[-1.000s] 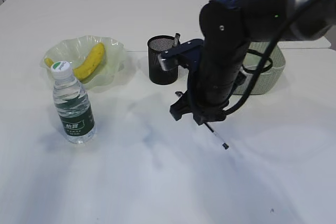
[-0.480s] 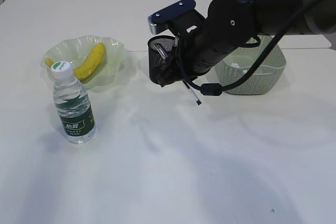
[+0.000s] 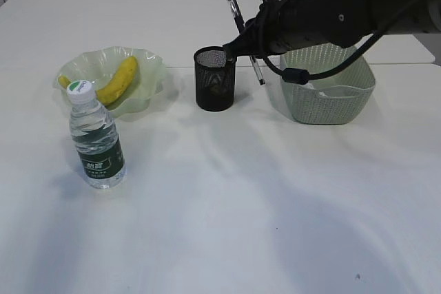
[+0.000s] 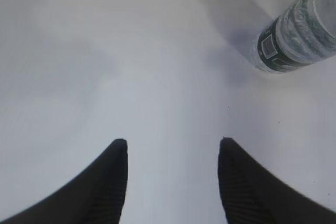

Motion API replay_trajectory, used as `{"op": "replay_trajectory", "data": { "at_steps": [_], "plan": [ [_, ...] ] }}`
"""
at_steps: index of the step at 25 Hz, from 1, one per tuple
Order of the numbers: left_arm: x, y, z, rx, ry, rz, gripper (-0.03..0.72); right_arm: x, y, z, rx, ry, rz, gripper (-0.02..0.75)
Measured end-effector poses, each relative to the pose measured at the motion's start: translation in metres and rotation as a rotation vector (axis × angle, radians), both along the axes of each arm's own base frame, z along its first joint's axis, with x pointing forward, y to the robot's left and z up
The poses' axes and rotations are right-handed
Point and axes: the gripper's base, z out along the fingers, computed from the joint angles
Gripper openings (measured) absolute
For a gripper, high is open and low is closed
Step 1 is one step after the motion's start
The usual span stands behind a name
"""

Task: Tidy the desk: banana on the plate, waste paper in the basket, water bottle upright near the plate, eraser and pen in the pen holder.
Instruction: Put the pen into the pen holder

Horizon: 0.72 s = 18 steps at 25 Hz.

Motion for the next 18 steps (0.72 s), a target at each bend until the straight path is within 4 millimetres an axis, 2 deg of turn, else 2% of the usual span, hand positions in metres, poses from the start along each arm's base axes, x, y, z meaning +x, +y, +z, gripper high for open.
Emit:
{"op": "replay_trajectory", "data": {
  "at_steps": [3,8,18],
  "plan": [
    [0.0,0.0,0.0,0.0,0.0,0.0,0.386,0.005,0.004,0.003,0.045,-0.081,0.018,0.046],
    [0.0,0.0,0.0,-0.002,0.0,0.0,0.386,0.015,0.011,-0.005,0.094,-0.167,0.043,0.046],
    [0.0,0.0,0.0,-0.002,0.0,0.0,0.384,0.048,0.027,-0.018,0.126,-0.231,0.053,0.046]
  ]
}}
